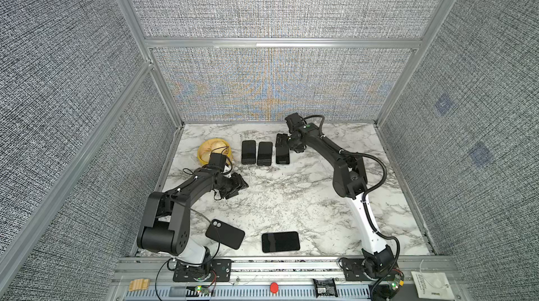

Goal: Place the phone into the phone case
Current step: 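Swing the right gripper toward the black phone nearer the robot while left lowers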

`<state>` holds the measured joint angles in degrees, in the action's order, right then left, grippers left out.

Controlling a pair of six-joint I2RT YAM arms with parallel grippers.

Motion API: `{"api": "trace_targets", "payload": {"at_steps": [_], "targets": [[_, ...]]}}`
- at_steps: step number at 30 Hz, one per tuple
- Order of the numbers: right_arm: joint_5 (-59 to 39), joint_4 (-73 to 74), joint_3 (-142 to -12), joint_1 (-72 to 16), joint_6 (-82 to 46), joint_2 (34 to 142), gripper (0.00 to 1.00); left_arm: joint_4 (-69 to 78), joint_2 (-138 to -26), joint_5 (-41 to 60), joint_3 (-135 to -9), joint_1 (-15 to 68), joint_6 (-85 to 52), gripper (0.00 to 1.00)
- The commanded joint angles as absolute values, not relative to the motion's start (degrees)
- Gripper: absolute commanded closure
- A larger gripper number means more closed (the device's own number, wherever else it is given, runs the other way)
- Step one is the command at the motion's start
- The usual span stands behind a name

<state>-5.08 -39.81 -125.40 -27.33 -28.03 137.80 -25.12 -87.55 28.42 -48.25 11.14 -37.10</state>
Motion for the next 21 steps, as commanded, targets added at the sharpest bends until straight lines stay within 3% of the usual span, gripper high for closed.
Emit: {"api": "trace_targets", "payload": {"at_steps": [1,4,9,17,21], "targets": [[-11.67,-29.11,-114.78,-27.09,-20.06,130.47,0.01,-26.93,-85.83,27.32,-48.89,11.1,-36.94,0.4],[-16.87,-20.04,-103.65,-27.3,-18.48,123.87,0.01,-28.51,-83.43,25.93,-48.43,11.07,-37.22,0.39],[-18.69,-22.5,-96.35,-29.9,-15.51,118.97,0.01,-31.66,-80.12,23.3,-47.54,11.08,-37.35,0.39],[-11.08,-21.25,-84.49,-40.33,-9.81,110.34,0.05,-34.5,-77.37,20.47,-46.33,11.05,-37.68,0.39],[-8.88,-20.19,-82.32,-45.85,-8.91,109.86,0.14,-34.82,-76.98,20.9,-45.88,10.75,-38.71,0.39]]}}
